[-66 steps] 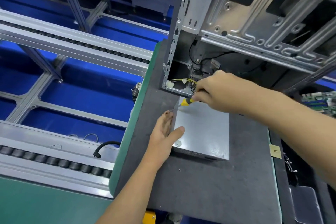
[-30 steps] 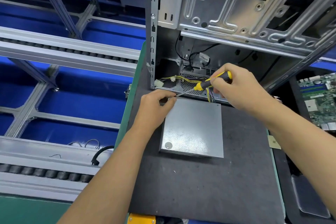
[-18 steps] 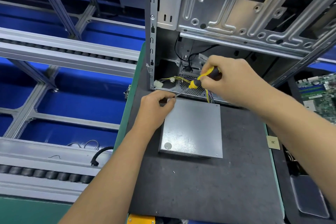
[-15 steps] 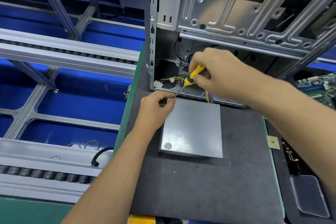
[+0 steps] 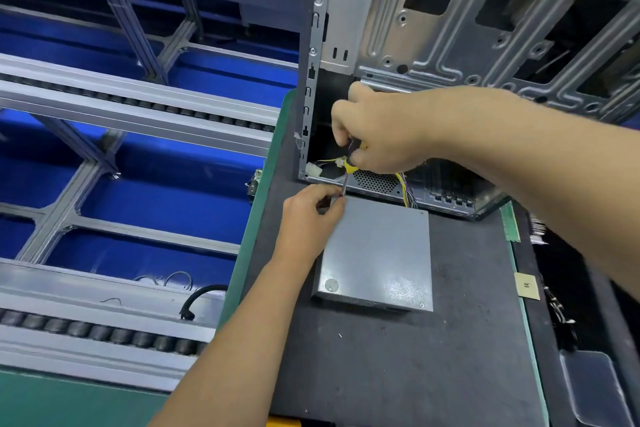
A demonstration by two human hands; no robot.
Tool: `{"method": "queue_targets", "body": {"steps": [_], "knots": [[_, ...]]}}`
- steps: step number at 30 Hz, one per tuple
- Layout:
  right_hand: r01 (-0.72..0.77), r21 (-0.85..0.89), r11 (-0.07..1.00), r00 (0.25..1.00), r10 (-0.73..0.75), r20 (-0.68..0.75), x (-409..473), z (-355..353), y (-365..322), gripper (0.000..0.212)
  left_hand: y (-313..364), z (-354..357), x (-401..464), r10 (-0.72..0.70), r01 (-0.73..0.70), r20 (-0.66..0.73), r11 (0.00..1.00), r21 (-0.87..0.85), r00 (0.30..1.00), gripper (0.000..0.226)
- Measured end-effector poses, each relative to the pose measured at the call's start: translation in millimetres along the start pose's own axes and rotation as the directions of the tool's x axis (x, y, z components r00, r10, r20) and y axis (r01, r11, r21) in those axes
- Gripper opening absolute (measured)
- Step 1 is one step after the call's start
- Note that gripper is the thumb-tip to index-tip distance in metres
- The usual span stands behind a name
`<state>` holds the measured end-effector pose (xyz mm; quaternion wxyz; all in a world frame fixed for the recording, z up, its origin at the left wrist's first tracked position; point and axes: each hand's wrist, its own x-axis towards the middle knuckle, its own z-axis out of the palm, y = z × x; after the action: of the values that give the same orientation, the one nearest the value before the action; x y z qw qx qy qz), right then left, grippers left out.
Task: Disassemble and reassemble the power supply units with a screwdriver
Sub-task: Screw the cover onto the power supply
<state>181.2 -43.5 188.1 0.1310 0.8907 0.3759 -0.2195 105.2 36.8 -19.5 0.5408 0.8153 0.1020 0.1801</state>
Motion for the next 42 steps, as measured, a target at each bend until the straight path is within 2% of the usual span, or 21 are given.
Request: {"method": "queue_targets", "body": {"steps": [4, 8, 12, 17, 24, 29, 32, 36, 39, 41, 42], "knots": [[0.083, -0.075, 0.994, 0.983, -0.095, -0.16, -1.6, 4.1, 2.6, 0.025, -1.3, -0.2, 1.0, -0.018, 0.018, 0.004, 1.0, -0.018, 1.0, 0.008], [0.084, -0.124, 0.989, 0.977, -0.106, -0.186, 2.0, 10.2, 5.1, 0.029, 1.2, -2.2, 2.9, -0.022, 0.022, 0.002, 1.0, -0.012, 1.0, 0.008], [0.06, -0.104, 0.993, 0.972, -0.082, -0.221, 0.2, 12.9, 12.7, 0.025, 3.4, -6.3, 6.7, -0.081, 0.083, 0.073, 0.996, -0.015, 0.994, 0.005], [0.048, -0.057, 0.997, 0.979, -0.058, -0.196, -3.6, 12.3, 18.9, 0.025, 3.3, -10.1, 14.7, -0.176, 0.18, 0.162, 0.984, -0.015, 0.971, 0.005], [-0.022, 0.001, 1.0, 0.977, 0.022, -0.211, -2.3, 11.8, 16.1, 0.013, 1.8, -11.4, 19.1, -0.262, 0.276, 0.218, 0.96, -0.037, 0.94, 0.009], [-0.089, 0.023, 0.996, 0.976, 0.092, -0.196, -4.6, 11.3, 18.3, 0.017, 3.9, -11.8, 21.0, -0.269, 0.284, 0.243, 0.958, -0.027, 0.932, 0.004], [-0.075, 0.019, 0.997, 0.976, 0.078, -0.202, -2.4, 16.8, 19.6, 0.023, 3.5, -11.7, 21.3, -0.256, 0.268, 0.241, 0.963, -0.018, 0.936, 0.004], [-0.018, 0.111, 0.994, 0.989, 0.034, -0.142, -3.0, 23.5, 21.2, 0.011, 2.5, -10.5, 18.8, -0.203, 0.212, 0.219, 0.977, -0.018, 0.954, 0.004], [0.032, 0.17, 0.985, 0.985, -0.001, -0.175, -4.4, 20.4, 22.5, 0.014, 1.9, -10.1, 16.1, -0.171, 0.175, 0.189, 0.985, -0.006, 0.967, 0.009], [0.037, 0.151, 0.988, 0.975, -0.003, -0.221, -2.2, 18.5, 20.9, 0.009, 2.1, -9.5, 12.4, -0.164, 0.172, 0.171, 0.985, -0.03, 0.971, 0.013], [0.018, 0.124, 0.992, 0.969, 0.014, -0.248, 0.1, 19.2, 18.7, 0.015, 2.5, -9.5, 10.7, -0.173, 0.185, 0.167, 0.981, -0.055, 0.971, 0.016]]}}
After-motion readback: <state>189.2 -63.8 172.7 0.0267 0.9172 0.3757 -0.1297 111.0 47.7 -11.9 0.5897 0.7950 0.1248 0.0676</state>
